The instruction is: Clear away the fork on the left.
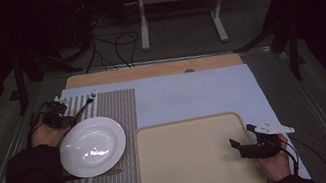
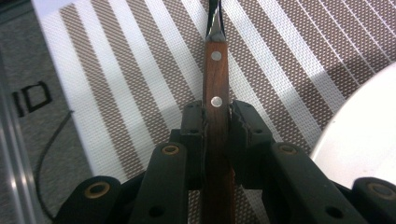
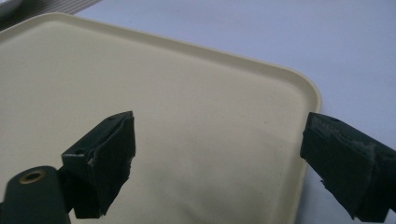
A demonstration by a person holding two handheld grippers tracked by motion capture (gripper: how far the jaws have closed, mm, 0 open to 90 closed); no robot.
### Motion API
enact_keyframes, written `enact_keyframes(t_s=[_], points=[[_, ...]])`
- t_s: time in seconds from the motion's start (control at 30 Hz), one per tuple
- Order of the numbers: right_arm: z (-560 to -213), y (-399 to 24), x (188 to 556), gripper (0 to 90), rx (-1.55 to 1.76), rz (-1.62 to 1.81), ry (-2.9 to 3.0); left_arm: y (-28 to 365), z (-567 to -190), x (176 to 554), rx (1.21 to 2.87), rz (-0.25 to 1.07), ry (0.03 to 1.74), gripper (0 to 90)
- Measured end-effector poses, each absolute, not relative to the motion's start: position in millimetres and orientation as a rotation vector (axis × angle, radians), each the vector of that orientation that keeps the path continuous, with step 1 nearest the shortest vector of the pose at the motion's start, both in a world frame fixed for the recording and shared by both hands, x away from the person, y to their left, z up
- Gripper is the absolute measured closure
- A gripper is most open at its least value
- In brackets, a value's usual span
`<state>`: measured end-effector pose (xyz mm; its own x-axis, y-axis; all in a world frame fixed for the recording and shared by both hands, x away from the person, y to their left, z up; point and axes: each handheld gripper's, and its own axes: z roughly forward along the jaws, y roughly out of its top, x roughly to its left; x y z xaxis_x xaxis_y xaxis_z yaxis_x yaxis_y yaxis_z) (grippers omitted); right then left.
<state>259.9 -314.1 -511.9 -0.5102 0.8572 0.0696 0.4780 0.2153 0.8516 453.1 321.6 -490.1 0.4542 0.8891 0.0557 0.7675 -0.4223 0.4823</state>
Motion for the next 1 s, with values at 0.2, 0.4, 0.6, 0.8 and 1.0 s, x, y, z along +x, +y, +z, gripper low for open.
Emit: enact_keyframes(t_s=[0.2,0.4,0.6,0.8,1.0], points=[[-512,-313,260,10.2,1.227,1.247,2.08,321,-477,444,2.292,0.463,1.402,76.1],[-511,-311,261,10.2,1.217,1.258,2.089,326,-466,434,2.189,0.472,1.425,76.1],[-510,-310,261,10.2,1.205,1.263,2.091,323,-460,423,2.14,0.491,1.415,76.1],[-510,-310,260,10.2,1.202,1.264,2.093,315,-454,413,2.106,0.524,1.395,76.1],[-510,-309,260,10.3,1.2,1.264,2.09,304,-445,402,2.071,0.547,1.357,76.1]])
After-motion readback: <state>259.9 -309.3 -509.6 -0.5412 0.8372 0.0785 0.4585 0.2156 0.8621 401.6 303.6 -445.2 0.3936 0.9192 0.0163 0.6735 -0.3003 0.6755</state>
